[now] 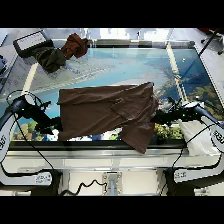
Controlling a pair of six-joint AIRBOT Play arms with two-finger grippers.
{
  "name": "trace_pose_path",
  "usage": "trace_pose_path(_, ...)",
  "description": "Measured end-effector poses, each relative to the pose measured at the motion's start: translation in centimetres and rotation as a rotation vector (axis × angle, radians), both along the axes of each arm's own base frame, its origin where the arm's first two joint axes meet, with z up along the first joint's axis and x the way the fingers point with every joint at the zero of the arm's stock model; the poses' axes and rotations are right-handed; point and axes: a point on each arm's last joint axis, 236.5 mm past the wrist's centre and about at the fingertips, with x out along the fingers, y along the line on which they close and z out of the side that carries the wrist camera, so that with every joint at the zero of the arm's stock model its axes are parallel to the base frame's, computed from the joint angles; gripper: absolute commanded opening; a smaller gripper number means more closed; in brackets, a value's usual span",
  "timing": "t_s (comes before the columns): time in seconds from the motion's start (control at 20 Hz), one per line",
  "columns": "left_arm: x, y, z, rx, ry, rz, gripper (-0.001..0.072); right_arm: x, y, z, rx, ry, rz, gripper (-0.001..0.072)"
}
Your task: Fold the shirts.
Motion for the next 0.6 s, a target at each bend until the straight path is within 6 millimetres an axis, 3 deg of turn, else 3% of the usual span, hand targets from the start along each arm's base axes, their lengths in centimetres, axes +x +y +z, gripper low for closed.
trace_pose_path(0.6,-1.7,-1.4,0.8,-0.032,0.123,0.1,0.0568,-0.7,0.2,0.1,0.007,-0.001,0.047,0.0039)
